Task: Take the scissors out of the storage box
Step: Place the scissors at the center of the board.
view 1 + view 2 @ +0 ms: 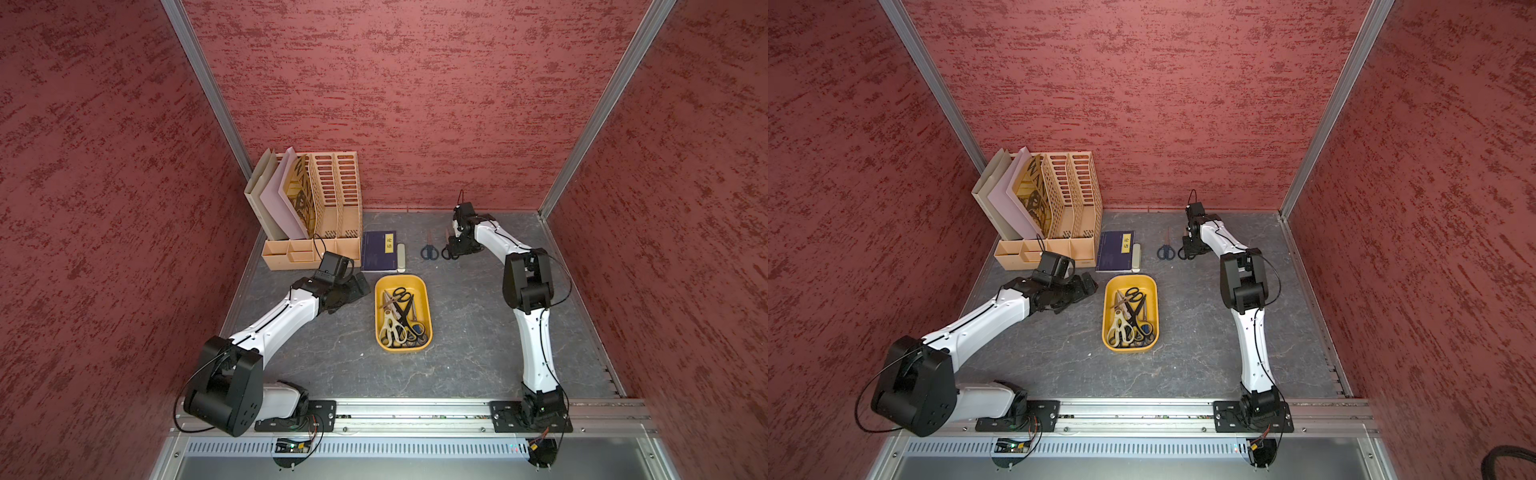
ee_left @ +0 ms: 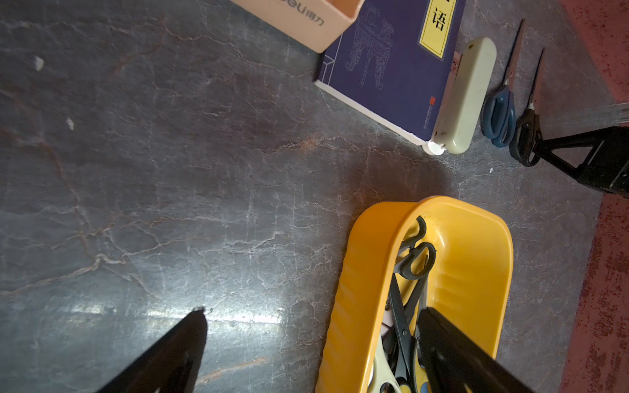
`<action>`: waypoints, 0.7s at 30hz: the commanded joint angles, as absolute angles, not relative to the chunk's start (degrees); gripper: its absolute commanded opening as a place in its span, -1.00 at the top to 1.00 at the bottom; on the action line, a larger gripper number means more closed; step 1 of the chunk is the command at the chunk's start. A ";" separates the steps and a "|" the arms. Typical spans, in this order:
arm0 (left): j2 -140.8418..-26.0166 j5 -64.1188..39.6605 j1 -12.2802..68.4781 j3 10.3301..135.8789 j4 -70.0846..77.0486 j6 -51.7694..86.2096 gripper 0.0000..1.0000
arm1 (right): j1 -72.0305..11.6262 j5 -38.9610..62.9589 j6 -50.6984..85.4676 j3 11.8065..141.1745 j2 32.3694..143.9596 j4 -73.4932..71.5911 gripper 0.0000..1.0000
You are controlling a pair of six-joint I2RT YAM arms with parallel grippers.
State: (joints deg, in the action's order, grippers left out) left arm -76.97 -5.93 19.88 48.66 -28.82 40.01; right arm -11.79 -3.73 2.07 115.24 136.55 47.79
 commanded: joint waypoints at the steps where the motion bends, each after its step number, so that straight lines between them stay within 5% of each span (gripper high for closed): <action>1: -76.74 -5.77 19.54 50.20 -30.00 38.97 -0.99 | -11.47 -4.03 2.06 117.16 136.82 47.56 0.74; 7: -76.38 -6.02 19.59 49.83 -29.39 39.18 -0.99 | -11.50 2.72 6.71 114.70 129.79 48.51 0.23; 21: -76.80 -8.63 20.50 48.90 -27.42 39.20 -0.99 | -23.70 18.18 22.81 83.20 100.72 42.56 0.24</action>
